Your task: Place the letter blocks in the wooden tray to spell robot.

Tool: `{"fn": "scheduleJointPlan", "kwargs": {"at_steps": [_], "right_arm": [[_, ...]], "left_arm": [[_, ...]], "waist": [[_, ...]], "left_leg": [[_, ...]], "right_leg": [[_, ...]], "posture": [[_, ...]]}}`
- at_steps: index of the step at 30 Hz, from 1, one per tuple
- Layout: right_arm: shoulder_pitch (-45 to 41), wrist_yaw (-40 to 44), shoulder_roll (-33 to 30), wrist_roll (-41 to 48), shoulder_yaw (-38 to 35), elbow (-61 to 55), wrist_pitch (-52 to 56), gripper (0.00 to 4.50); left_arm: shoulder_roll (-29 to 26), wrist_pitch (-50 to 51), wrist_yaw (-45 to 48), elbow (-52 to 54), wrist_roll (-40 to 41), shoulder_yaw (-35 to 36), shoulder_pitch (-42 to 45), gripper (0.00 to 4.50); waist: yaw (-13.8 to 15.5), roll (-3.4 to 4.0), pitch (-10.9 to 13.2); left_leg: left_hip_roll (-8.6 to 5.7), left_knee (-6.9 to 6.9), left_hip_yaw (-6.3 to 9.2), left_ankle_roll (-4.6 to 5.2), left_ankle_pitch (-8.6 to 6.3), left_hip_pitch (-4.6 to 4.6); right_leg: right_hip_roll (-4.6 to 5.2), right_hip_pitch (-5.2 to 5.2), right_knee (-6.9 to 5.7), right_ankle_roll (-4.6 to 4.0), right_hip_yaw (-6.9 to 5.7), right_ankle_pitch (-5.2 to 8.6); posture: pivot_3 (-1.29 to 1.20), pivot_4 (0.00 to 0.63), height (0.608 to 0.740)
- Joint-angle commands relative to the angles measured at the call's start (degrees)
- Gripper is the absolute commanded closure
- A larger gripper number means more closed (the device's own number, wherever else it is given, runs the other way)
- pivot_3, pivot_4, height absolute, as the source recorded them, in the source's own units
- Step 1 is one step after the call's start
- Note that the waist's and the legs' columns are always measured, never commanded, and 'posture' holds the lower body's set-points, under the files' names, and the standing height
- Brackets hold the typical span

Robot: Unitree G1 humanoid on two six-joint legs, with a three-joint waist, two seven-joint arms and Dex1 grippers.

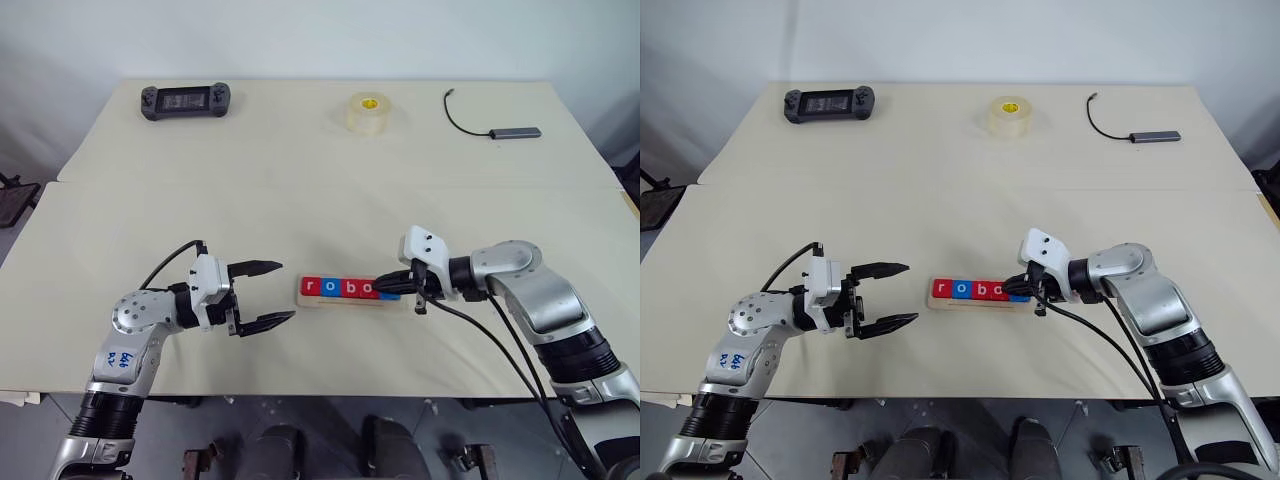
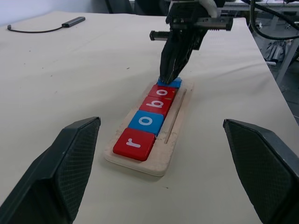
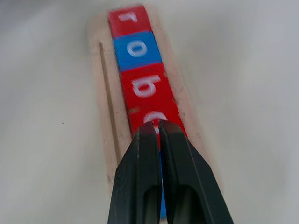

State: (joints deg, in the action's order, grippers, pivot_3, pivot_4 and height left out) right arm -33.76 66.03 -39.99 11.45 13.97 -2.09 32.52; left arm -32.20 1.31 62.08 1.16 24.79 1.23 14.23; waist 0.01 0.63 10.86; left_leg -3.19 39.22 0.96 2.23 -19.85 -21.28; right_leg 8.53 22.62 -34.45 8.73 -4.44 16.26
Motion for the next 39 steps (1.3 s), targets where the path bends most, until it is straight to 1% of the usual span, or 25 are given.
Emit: {"fn": "scheduleJointPlan", "kwargs": {"at_steps": [1, 7, 11, 15, 17, 19, 22, 24, 27, 30, 31, 32, 33, 39], "right_arm": [[-0.36, 0.48, -1.1, 0.31, -0.81, -1.01, -0.37, 4.34], [0.2, 1.18, -1.74, 2.53, -2.67, -2.43, 0.74, 4.34], [2.34, 2.64, -3.25, 6.49, -6.49, -5.75, 1.5, 4.34], [6.5, 1.85, -4.97, 7.13, -10.94, -5.2, -3.09, 4.34], [10.01, 4.06, -3.97, 10.41, -16.16, -4.74, -9.78, 4.34], [13.59, 5.41, -4.13, 13.6, -20.92, -4.22, -12.13, 4.34], [17.74, 6.28, -5.1, 15.31, -24.33, -3.74, -13.91, 3.77], [20.48, 6.53, -5.26, 14.84, -26.93, -1.33, -17.59, 3.09], [23.37, 7.03, -5.8, 13.14, -29.0, 2.83, -23.64, 2.07], [23.88, 6.78, -5.87, 12.37, -29.3, 4.1, -27.28, 1.02], [23.87, 6.65, -5.98, 12.44, -29.41, 4.12, -27.63, 0.72], [23.86, 6.33, -5.97, 12.63, -29.64, 3.94, -27.83, 0.32], [23.81, 5.93, -5.82, 12.94, -29.97, 3.7, -28.0, 0.04], [23.87, 3.4, -4.29, 13.61, -29.78, 2.35, -29.05, 0.04]], "left_arm": [[0.15, -0.23, -0.17, 0.89, 0.12, 0.42, 0.14, 0.0], [0.27, -0.11, -0.45, 1.32, 0.16, 0.32, -0.1, 0.0], [0.19, -0.12, -0.42, 1.37, 0.23, 0.41, -0.15, 0.0], [-0.16, -0.51, -0.25, 1.11, 0.22, 0.95, -0.63, 0.0], [-0.93, -0.7, -0.15, 1.36, 0.5, 2.08, -1.48, 0.0], [-2.14, -1.04, 0.05, 1.26, 0.46, 3.39, -2.68, 0.0], [-3.21, -1.39, 0.04, 1.15, 0.73, 4.82, -3.69, 0.0], [-4.13, -0.45, -1.11, 0.95, -0.06, 5.6, -4.04, 0.0], [-4.64, -3.08, -1.8, -0.92, -2.2, 6.31, -4.04, 0.0], [-4.17, -2.94, -3.54, -1.83, -2.49, 6.8, -3.67, 0.0], [-4.15, -3.44, -3.82, -2.37, -2.95, 6.76, -3.55, 0.0], [-4.2, -4.05, -3.58, -2.88, -3.2, 6.65, -3.46, 0.0], [-4.22, -4.47, -3.41, -3.22, -3.3, 6.56, -3.35, 0.0], [-3.94, -4.08, -4.15, -3.87, -2.37, 7.04, -1.53, 0.0]], "waist": [[-0.06, 0.0, 0.0], [-0.03, 0.0, 0.0], [0.03, 0.0, 0.0], [0.48, -0.01, 0.0], [0.48, 0.0, 0.0], [0.52, 0.0, 0.0], [0.58, -0.01, 0.0], [0.65, 0.0, 0.0], [0.87, 0.0, 0.0], [0.98, 0.0, 0.0], [1.01, 0.0, 0.0], [1.0, 0.0, 0.0], [0.98, 0.0, 0.0], [1.19, 0.0, 0.0]], "left_leg": [[0.0, 0.0, 0.0, 0.0, 0.0, 0.0], [0.0, 0.0, 0.0, 0.0, 0.0, 0.0], [0.01, 0.0, 0.0, 0.0, 0.0, 0.0], [-0.01, 0.0, 0.02, 0.01, 0.0, 0.0], [-0.01, 0.0, 0.0, 0.01, -0.01, 0.0], [0.02, -0.03, 0.0, 0.0, -0.01, 0.02], [0.02, -0.04, -0.02, 0.01, -0.01, 0.02], [0.02, -0.02, -0.04, 0.01, 0.0, 0.05], [0.02, -0.02, -0.03, 0.01, 0.0, 0.09], [0.0, -0.02, -0.06, 0.02, 0.0, 0.1], [0.01, -0.01, -0.06, 0.02, 0.0, 0.1], [0.02, -0.02, -0.06, 0.02, 0.0, 0.1], [0.03, -0.02, -0.06, 0.01, 0.0, 0.1], [0.03, -0.01, -0.06, 0.01, 0.0, 0.1]], "right_leg": [[0.0, 0.0, 0.0, 0.0, 0.0, 0.0], [0.0, 0.0, 0.0, 0.0, 0.0, 0.0], [0.0, 0.0, 0.0, 0.0, 0.0, 0.0], [0.01, -0.04, 0.03, 0.0, -0.01, 0.0], [0.0, -0.03, 0.03, 0.0, 0.0, 0.0], [-0.02, -0.03, 0.03, 0.0, -0.01, 0.0], [-0.01, -0.04, 0.02, 0.0, 0.0, 0.0], [-0.01, -0.07, 0.02, 0.0, 0.01, 0.0], [-0.01, -0.1, 0.01, 0.0, 0.01, 0.0], [0.0, -0.1, 0.0, 0.0, 0.03, 0.0], [0.0, -0.09, -0.01, 0.0, 0.03, 0.0], [0.0, -0.09, -0.01, 0.0, 0.03, 0.0], [-0.01, -0.09, 0.0, 0.0, 0.03, 0.0], [-0.01, -0.09, 0.0, 0.0, 0.03, 0.0]], "posture": [[0.0, 0.15, 0.74], [0.0, 0.15, 0.74], [0.0, 0.15, 0.74], [0.0, 0.15, 0.74], [0.0, 0.15, 0.74], [0.0, 0.15, 0.74], [0.0, 0.15, 0.74], [0.0, 0.15, 0.74], [0.0, 0.15, 0.74], [0.0, 0.15, 0.74], [0.0, 0.15, 0.74], [0.0, 0.15, 0.74], [0.0, 0.15, 0.74], [0.0, 0.15, 0.74]]}}
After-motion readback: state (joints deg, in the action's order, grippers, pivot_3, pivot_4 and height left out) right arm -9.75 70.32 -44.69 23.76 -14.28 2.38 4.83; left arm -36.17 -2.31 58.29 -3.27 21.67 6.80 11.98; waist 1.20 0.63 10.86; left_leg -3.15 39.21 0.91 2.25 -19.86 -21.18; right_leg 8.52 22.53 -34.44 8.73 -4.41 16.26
